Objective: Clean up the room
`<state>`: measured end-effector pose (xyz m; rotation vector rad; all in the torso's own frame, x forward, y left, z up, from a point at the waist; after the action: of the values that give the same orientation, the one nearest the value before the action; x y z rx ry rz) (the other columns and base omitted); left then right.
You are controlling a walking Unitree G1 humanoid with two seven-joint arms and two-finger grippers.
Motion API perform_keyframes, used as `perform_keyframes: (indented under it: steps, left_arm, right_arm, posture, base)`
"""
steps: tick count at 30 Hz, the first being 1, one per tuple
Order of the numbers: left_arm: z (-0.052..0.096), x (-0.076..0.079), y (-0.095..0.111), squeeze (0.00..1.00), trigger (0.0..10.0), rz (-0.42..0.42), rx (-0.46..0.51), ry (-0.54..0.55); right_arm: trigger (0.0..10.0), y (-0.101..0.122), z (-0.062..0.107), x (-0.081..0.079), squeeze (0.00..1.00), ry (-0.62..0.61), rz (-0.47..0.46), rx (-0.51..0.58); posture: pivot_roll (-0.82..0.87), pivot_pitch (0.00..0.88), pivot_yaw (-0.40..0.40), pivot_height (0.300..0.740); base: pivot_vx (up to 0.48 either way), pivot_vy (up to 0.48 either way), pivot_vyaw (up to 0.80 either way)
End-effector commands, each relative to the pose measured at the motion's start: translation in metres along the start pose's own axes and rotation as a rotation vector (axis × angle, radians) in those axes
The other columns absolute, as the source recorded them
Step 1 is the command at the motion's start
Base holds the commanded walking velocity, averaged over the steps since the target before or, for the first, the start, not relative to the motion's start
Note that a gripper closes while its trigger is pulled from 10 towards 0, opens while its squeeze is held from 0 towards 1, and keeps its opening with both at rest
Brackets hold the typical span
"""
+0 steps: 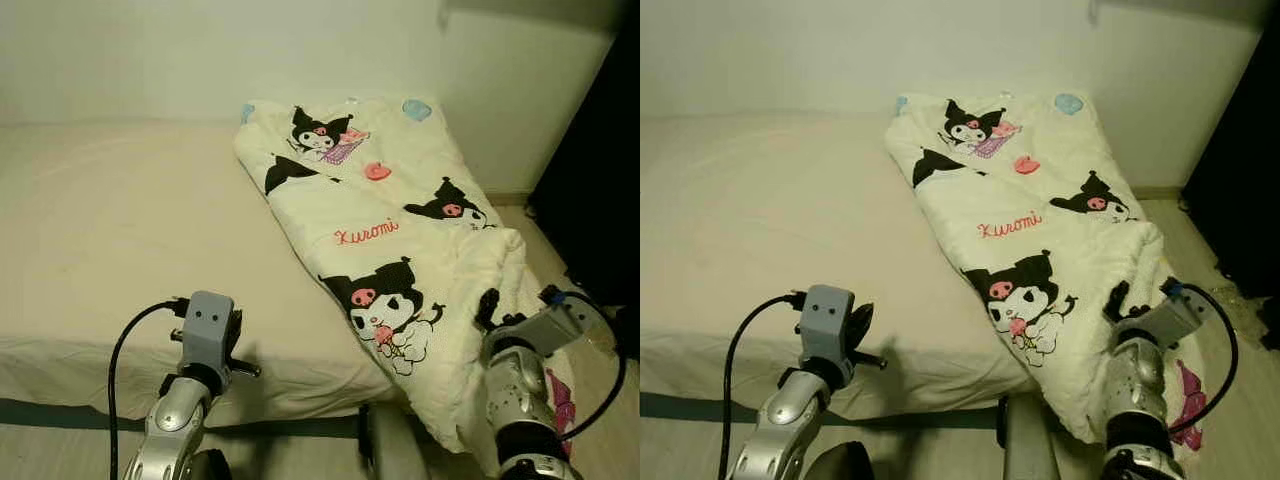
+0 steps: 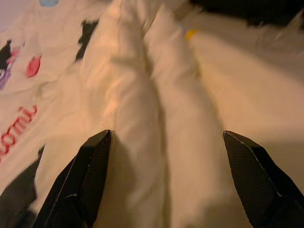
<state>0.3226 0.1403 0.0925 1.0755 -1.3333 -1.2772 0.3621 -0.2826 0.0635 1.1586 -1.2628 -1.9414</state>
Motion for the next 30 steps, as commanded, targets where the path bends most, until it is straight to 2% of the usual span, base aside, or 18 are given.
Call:
perform_keyframes:
  steps: [1, 4, 8, 9, 10, 16, 18, 21, 28, 29, 30]
  left_arm:
    - [0.005, -0.002, -0.006, 0.0, 10.0, -0.018, -0.027, 0.002]
    - [0.006, 0.0, -0.007, 0.0, 10.0, -0.024, -0.029, -0.004]
    - [0.006, 0.0, -0.008, 0.0, 10.0, -0.024, -0.031, -0.006]
    - [0.006, 0.0, -0.007, 0.0, 10.0, -0.024, -0.032, -0.006]
    - [0.006, 0.0, -0.007, 0.0, 10.0, -0.023, -0.033, -0.008]
    - [0.007, 0.002, -0.007, 0.0, 10.0, -0.022, -0.034, -0.013]
    - [0.007, 0.002, -0.007, 0.0, 10.0, -0.022, -0.034, -0.013]
    - [0.007, 0.003, -0.006, 0.0, 10.0, -0.022, -0.034, -0.016]
    - [0.007, 0.003, -0.007, 0.0, 10.0, -0.044, -0.035, -0.024]
    - [0.006, 0.003, -0.006, 0.0, 10.0, -0.045, -0.034, -0.024]
    - [0.006, 0.003, -0.006, 0.0, 10.0, -0.045, -0.033, -0.024]
  right_arm:
    - [10.0, -0.009, 0.003, 0.004, 1.0, -0.004, -0.014, -0.022]
    - [10.0, -0.02, 0.004, -0.007, 1.0, 0.067, -0.015, -0.068]
    - [10.0, -0.024, 0.003, -0.009, 1.0, 0.081, -0.012, -0.087]
    - [10.0, -0.025, 0.001, -0.005, 1.0, 0.06, -0.008, -0.102]
    - [10.0, -0.029, -0.001, 0.008, 1.0, -0.014, 0.024, -0.141]
    - [10.0, -0.03, -0.002, 0.024, 1.0, -0.098, 0.018, -0.16]
    - [10.0, -0.03, -0.002, 0.024, 1.0, -0.098, 0.018, -0.16]
    - [10.0, -0.026, -0.003, 0.029, 1.0, -0.118, -0.037, -0.137]
    - [10.0, -0.024, -0.005, 0.025, 1.0, -0.09, -0.03, -0.131]
    - [10.0, -0.026, -0.005, 0.018, 0.07, -0.049, -0.041, -0.143]
    - [10.0, -0.028, -0.006, 0.01, 0.0, -0.008, -0.048, -0.153]
  posture:
    - [-0.08, 0.208, 0.048, 0.535]
    - [-0.08, 0.212, 0.052, 0.535]
    - [-0.08, 0.213, 0.052, 0.535]
    - [-0.07, 0.212, 0.051, 0.535]
    - [-0.07, 0.212, 0.051, 0.535]
    - [-0.07, 0.206, 0.052, 0.535]
    - [-0.07, 0.206, 0.052, 0.535]
    - [-0.07, 0.206, 0.052, 0.535]
    - [-0.07, 0.201, 0.053, 0.535]
    - [-0.07, 0.201, 0.053, 0.535]
    - [-0.07, 0.196, 0.054, 0.535]
  base:
    - [0.0, 0.0, 0.0]
    - [0.0, 0.0, 0.0]
    - [0.0, 0.0, 0.0]
    - [0.0, 0.0, 0.0]
    - [0.0, 0.0, 0.0]
    - [0.0, 0.0, 0.0]
    - [0.0, 0.0, 0.0]
    - [0.0, 0.0, 0.0]
    - [0.0, 0.0, 0.0]
    - [0.0, 0.0, 0.0]
    - [0.0, 0.0, 0.0]
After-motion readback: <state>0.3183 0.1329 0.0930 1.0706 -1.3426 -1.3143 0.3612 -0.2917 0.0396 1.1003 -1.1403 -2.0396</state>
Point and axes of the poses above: a point about 5 cm out from each wrist's last joint towards the gripper, its own z axis pointing back from the gripper into the wrist, its own y axis along the axis of the wrist's last joint, x = y × z, the point moved 5 cm from there along -z, pointing out of the wrist towards the gripper, and after that the axes turned 8 degrees about z, right-handed, at the moved point
